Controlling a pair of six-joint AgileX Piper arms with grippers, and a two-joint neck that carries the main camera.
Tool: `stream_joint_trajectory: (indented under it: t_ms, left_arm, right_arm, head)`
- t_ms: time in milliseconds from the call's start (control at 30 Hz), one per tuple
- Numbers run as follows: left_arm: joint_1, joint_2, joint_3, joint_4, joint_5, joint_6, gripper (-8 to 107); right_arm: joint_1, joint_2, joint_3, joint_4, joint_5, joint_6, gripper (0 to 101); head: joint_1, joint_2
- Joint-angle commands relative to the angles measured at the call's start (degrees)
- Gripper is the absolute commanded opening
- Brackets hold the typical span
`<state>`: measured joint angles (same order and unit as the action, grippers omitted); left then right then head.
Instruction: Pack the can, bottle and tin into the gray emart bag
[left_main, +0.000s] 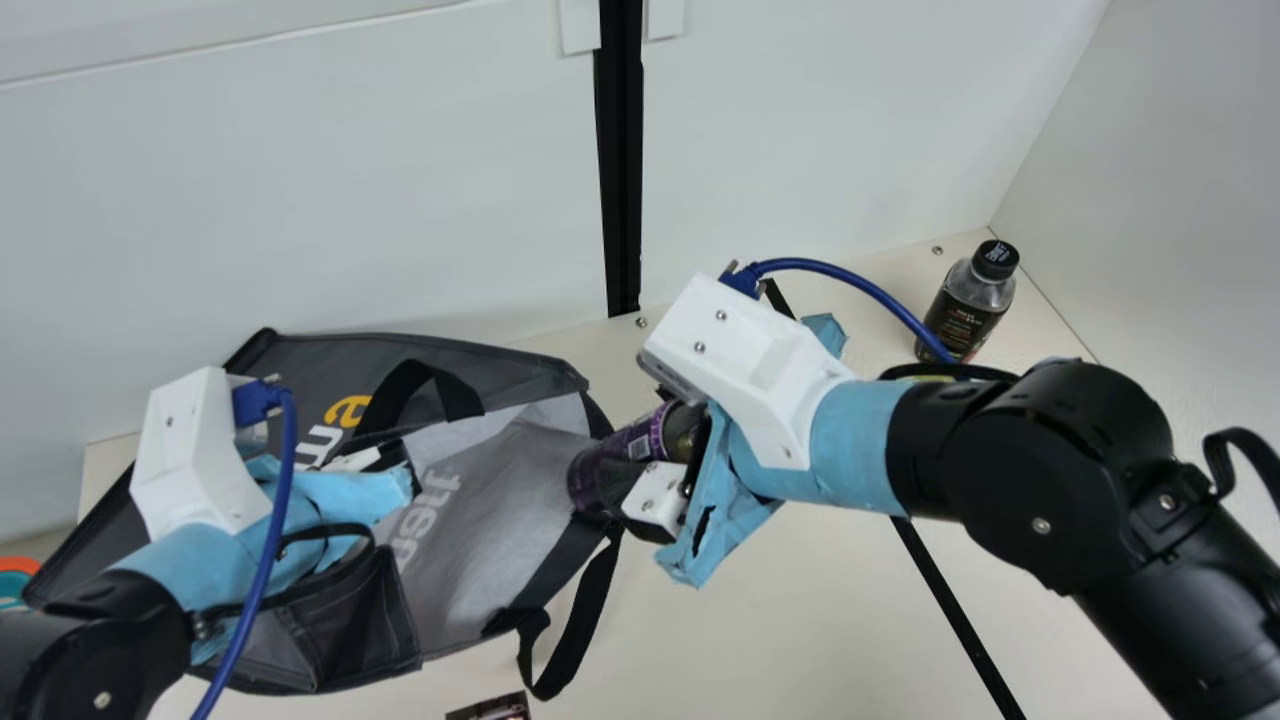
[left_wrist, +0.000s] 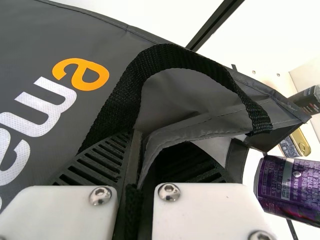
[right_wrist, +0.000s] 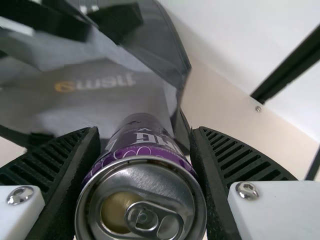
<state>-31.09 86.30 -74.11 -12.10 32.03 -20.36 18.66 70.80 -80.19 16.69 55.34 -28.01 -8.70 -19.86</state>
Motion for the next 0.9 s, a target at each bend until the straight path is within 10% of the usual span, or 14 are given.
stream_joint_trajectory:
  t_ms: [0,867]
  left_arm:
    - [0.0,0.0,0.0,0.0,0.0,0.0,10]
    - [0.0,0.0,0.0,0.0,0.0,0.0,10]
  right_arm:
    - [0.0,-0.2,0.5,2.0,-0.8,-1.0,0]
    - [3.3,-3.2,16.7,17.5,-19.1,-17.3,0]
  head:
    - [-1.3,-0.1]
    - [-1.3,-0.1]
